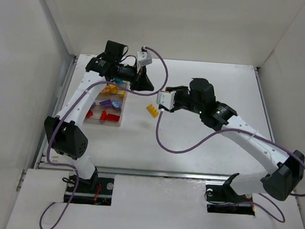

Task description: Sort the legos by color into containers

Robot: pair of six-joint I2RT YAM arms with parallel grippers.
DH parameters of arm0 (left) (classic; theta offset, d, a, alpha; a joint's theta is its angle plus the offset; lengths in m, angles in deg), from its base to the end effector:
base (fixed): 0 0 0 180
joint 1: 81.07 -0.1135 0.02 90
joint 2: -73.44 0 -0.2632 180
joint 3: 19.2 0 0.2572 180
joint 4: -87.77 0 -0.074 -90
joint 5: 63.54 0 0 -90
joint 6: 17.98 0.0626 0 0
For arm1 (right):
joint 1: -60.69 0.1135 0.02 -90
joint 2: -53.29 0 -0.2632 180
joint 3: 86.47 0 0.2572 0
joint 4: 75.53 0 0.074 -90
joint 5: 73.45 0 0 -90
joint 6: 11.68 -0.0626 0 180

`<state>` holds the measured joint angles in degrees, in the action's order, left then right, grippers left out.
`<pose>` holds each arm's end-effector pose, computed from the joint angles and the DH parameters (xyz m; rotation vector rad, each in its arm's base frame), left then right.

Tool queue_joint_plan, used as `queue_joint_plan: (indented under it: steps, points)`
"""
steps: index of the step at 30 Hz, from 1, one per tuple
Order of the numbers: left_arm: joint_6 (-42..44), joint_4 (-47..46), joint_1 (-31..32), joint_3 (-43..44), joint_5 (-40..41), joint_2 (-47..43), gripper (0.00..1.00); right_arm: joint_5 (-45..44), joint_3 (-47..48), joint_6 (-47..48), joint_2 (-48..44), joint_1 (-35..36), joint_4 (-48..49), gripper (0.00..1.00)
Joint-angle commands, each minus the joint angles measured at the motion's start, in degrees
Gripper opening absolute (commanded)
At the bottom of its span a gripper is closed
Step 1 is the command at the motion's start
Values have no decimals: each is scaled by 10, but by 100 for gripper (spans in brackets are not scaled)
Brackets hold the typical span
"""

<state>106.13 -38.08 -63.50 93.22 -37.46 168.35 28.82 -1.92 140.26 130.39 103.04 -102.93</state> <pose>0.3351 -0.1651 0.3925 1.3489 1.4341 -1.0241 0.2448 0.2411 0.3573 -1.5925 1.0559 -0.0254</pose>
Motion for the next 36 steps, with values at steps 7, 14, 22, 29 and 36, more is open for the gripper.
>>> queue_joint_plan:
  steps: [7, 14, 22, 29, 36]
  points:
    - [84, 52, -8, -23, 48, -11, 0, -16, 6, -31, 8, -11, 43, 0]
    - [237, 50, -8, -116, 257, -11, 32, -10, 0, -64, 8, -17, 43, 0]
    - [245, 28, 19, -119, 423, 26, 80, 13, -22, -81, -3, -17, 43, 0]
    - [68, -10, 47, -85, 478, 114, 100, 7, -22, -100, -3, -22, 43, 0]
    - [-92, -155, 41, -157, 524, 120, 100, 6, -35, -111, -26, -27, 43, 0]
